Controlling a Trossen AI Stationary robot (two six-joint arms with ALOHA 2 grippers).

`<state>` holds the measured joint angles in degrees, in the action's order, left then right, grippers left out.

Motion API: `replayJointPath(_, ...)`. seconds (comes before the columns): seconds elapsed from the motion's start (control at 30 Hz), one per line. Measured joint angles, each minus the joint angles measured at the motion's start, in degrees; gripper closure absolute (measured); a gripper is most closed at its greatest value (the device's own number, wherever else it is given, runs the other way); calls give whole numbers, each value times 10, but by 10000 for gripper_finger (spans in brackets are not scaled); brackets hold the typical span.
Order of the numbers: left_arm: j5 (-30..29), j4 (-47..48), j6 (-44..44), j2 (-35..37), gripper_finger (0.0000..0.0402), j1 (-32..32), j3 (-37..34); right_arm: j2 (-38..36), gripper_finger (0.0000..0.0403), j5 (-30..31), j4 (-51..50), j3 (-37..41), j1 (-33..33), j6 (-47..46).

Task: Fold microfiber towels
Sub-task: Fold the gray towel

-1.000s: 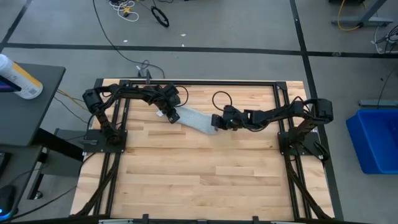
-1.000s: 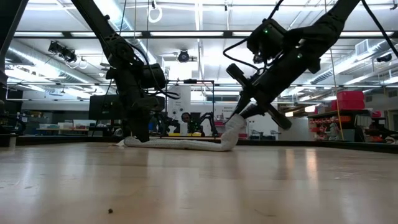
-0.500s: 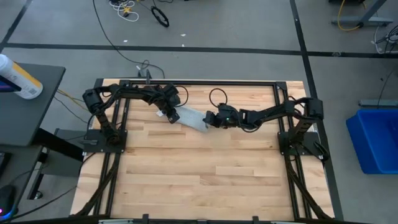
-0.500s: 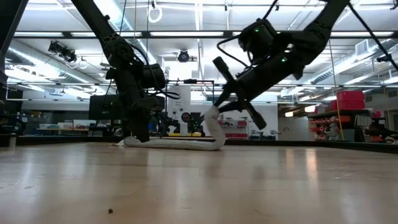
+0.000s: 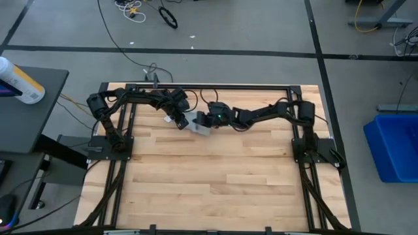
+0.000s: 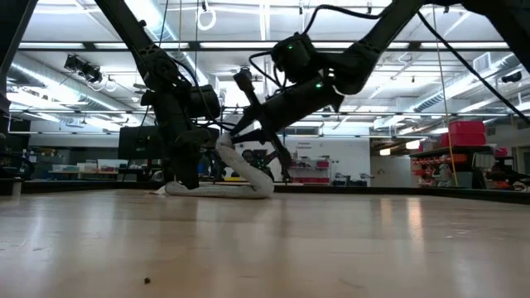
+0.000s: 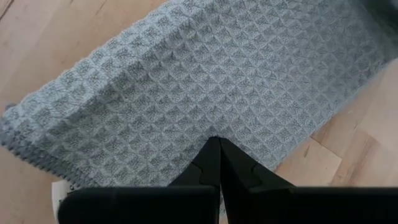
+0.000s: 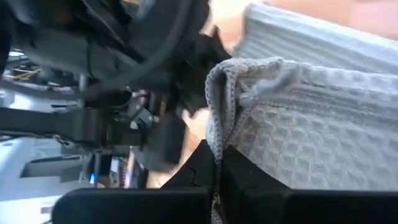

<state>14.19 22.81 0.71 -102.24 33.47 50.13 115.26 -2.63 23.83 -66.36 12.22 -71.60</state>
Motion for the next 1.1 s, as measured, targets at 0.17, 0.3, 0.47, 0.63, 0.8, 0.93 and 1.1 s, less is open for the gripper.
replayJointPath(0.17,2,0,2,0,401,0,0,21,397,-14,-1,-30,6,4)
replayJointPath(0.3,1,-1,6,6,401,5,-2,20,397,-9,1,-20,6,5)
replayJointPath(0.47,-2,-6,27,35,401,16,-5,21,397,-9,4,-13,6,-5)
replayJointPath(0.63,1,-3,36,67,401,26,-6,20,397,-6,4,-11,7,-4)
replayJointPath(0.8,19,-15,41,102,401,25,-4,20,397,-5,4,-11,12,-4)
replayJointPath(0.93,28,-20,61,115,401,32,-4,20,397,-5,9,-11,14,-4)
replayJointPath(1.1,34,-34,79,146,401,46,-4,20,397,-5,25,-11,21,-4)
